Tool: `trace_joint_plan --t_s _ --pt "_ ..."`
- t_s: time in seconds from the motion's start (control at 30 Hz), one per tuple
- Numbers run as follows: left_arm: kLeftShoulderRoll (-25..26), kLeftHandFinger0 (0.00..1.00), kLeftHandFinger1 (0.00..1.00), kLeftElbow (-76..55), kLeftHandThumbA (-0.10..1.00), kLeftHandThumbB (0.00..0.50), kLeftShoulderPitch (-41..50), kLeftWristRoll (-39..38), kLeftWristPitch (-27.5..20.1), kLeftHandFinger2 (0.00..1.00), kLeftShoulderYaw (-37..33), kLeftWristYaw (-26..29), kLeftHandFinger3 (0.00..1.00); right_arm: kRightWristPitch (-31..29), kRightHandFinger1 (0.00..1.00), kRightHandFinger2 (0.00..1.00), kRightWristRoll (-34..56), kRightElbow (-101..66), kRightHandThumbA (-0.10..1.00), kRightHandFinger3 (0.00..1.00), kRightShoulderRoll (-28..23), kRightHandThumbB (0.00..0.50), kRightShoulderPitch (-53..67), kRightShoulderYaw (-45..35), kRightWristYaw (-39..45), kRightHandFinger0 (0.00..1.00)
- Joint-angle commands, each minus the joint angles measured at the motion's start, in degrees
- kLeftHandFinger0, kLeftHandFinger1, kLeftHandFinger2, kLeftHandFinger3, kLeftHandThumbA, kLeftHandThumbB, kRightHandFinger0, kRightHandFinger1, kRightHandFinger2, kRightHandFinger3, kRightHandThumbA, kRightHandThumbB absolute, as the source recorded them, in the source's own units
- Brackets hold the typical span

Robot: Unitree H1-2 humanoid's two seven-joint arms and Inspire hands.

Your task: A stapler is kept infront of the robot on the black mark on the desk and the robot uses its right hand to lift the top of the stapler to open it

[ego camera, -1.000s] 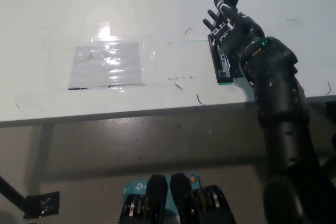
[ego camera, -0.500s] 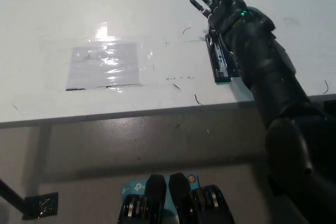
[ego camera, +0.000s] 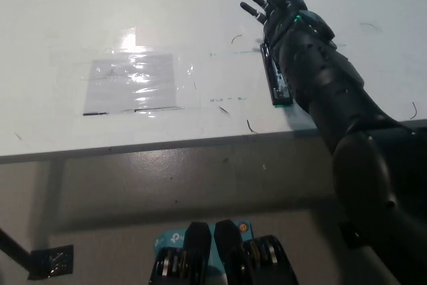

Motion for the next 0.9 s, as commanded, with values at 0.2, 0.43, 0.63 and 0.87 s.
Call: trace_joint_plan --t_s 0.2,0.43,0.63,0.87 --pt "1.95 0.53 0.59 1.21 0.37 0.136 -0.68 0.58 -2.29 0.75 -0.43 -0.59 0.93 6.94 0.52 0.65 -0.97 -19.7 0.59 0.93 -0.94 0.0 5.79 -0.17 3.29 0.42" --pt "2.19 0.56 0.61 1.22 0.38 0.157 -1.31 1.0 -1.37 0.76 -0.47 0.1 0.92 19.44 0.59 0.72 1.6 -41.91 0.63 0.94 0.01 0.0 16.73 0.6 2.41 0.51" --pt "2.08 0.56 0.6 0.48 0.39 0.164 -1.64 0.46 -1.89 0.76 -0.32 -0.34 0.92 24.69 0.6 0.74 3.61 -49.15 0.64 0.95 0.47 0.0 21.73 -0.53 1.85 0.5" --pt "2.44 0.52 0.57 0.81 0.4 0.157 -2.27 0.51 -2.03 0.73 -0.29 -0.53 0.93 25.11 0.6 0.75 5.85 -52.09 0.65 0.92 0.92 0.0 25.65 1.22 1.09 0.53"
